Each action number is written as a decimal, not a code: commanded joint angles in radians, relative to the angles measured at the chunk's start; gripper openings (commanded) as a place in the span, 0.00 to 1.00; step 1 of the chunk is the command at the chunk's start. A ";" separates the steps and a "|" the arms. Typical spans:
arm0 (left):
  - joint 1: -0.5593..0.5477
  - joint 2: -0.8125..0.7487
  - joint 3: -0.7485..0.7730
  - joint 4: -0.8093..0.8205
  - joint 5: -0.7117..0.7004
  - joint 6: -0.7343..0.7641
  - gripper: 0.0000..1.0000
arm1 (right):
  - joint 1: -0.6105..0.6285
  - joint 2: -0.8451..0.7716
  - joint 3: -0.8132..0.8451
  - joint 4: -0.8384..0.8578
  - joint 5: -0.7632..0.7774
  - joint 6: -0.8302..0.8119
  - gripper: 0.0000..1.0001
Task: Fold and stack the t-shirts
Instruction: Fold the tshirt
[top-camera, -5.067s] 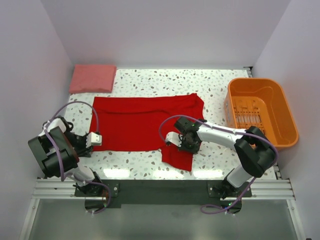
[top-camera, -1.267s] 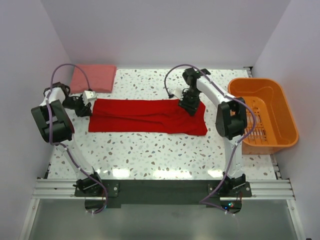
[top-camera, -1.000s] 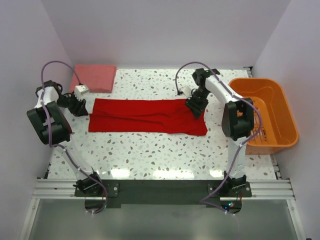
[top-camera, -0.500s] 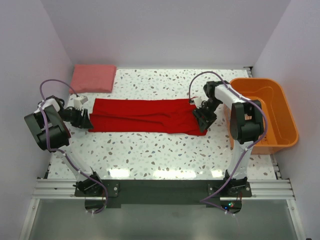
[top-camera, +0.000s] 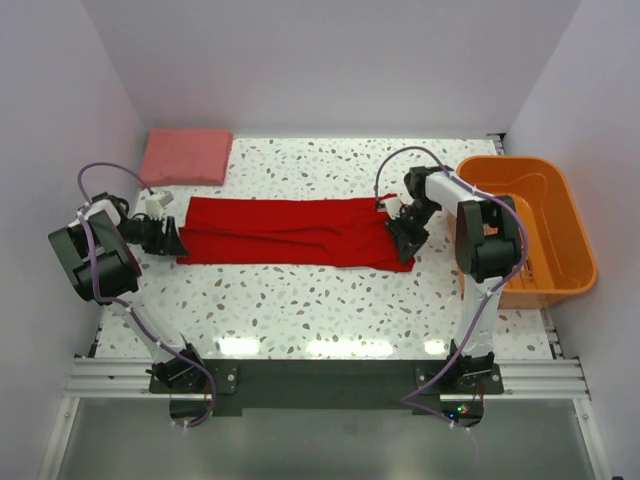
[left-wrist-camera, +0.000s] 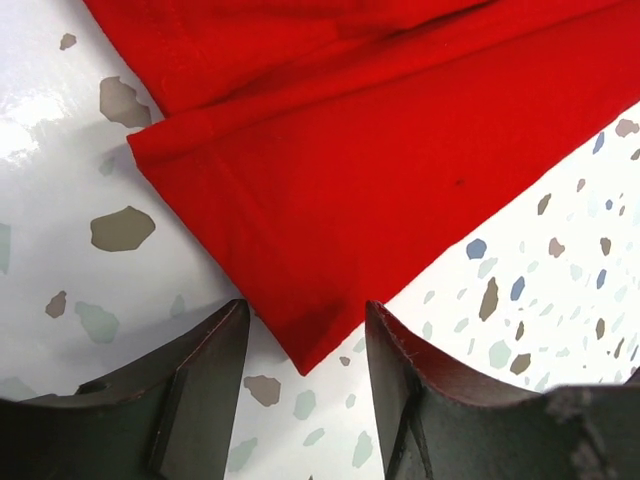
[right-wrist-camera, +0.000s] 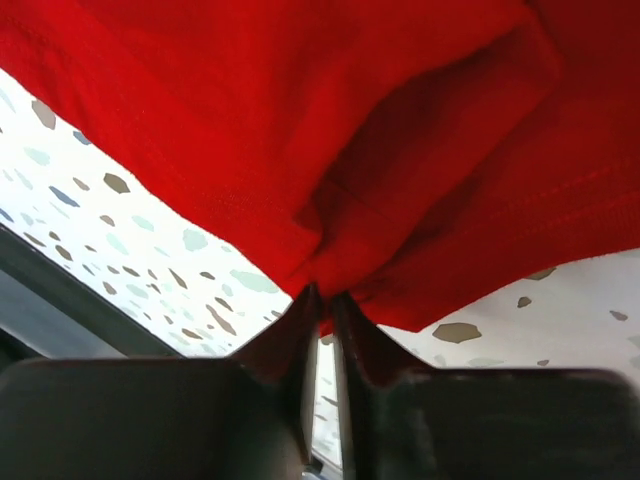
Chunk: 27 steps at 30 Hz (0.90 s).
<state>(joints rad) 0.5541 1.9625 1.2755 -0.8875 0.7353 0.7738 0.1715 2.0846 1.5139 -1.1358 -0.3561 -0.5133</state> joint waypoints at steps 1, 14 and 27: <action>-0.003 0.010 -0.028 0.059 -0.043 -0.011 0.55 | -0.003 -0.008 0.025 -0.010 -0.026 -0.011 0.08; 0.000 0.016 0.148 -0.241 -0.253 0.128 0.00 | -0.023 -0.049 0.103 -0.134 0.140 -0.120 0.00; 0.000 -0.135 -0.116 -0.165 -0.329 0.205 0.00 | 0.019 -0.120 -0.103 -0.107 0.135 -0.085 0.01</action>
<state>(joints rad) 0.5484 1.8706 1.1851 -1.1118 0.4191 0.9363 0.1741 2.0171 1.4078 -1.2400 -0.2306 -0.6193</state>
